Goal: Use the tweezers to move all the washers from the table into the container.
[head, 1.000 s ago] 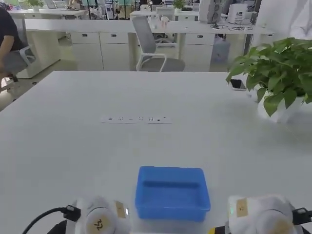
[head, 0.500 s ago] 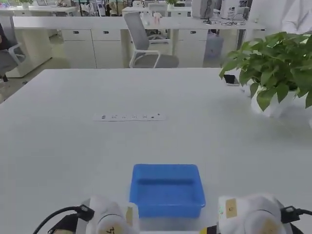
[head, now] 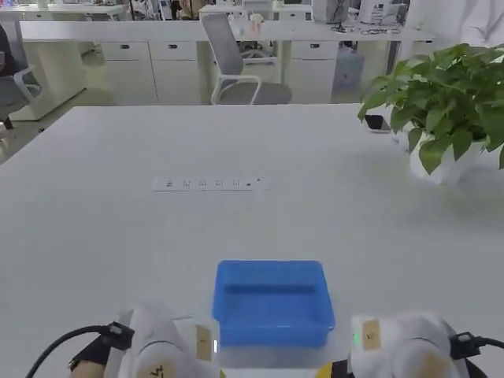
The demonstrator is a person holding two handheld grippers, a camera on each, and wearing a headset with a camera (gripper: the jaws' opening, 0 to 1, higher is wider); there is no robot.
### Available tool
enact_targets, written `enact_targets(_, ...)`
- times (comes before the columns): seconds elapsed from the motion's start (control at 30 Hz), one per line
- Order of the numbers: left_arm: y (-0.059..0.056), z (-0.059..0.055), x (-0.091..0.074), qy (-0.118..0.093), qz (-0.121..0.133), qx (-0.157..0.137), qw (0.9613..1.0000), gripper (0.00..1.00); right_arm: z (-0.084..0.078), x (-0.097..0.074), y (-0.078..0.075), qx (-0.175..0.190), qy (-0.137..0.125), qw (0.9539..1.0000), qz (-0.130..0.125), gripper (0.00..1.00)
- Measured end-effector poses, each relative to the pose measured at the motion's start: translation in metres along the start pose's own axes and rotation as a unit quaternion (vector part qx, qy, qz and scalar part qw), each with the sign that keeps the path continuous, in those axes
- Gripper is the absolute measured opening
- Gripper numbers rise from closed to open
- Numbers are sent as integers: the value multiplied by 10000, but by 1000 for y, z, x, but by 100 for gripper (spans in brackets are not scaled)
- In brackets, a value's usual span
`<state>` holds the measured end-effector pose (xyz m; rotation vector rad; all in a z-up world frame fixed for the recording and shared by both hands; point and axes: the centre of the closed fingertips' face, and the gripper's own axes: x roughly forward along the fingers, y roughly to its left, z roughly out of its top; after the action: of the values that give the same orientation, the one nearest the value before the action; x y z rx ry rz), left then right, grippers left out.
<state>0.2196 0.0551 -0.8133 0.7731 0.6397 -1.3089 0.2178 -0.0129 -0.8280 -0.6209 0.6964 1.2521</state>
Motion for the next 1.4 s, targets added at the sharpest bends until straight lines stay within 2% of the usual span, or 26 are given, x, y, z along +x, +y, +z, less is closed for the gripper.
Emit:
enact_targets(0.1,-4,13,-8,-155,41,224,9996,0,3,2,1,-54,-33,10000,-19,16)
enact_targets(0.2,-8,24,-14,-219,73,375,9990,0,7,2,4,-165,-62,9998,-36,15)
enact_targets(0.3,-11,40,-17,-380,105,412,9984,0,9,4,7,-208,-85,9997,19,15)
enact_targets(0.63,-24,71,-20,-696,15,511,9963,0,4,10,17,-338,-103,9993,123,10)
enact_targets(0.87,-29,76,-19,-721,15,567,9958,0,5,10,18,-309,-227,9991,163,7)
enact_targets(1.0,-27,78,-22,-703,55,617,9956,0,10,8,16,-392,-300,9988,74,7)
enact_targets(1.2,-12,81,-24,-664,153,661,9955,0,17,8,0,-257,-448,9986,-130,7)
enact_targets(1.4,-2,81,-19,-571,94,642,9963,0,16,12,-7,-106,-465,9988,-138,7)
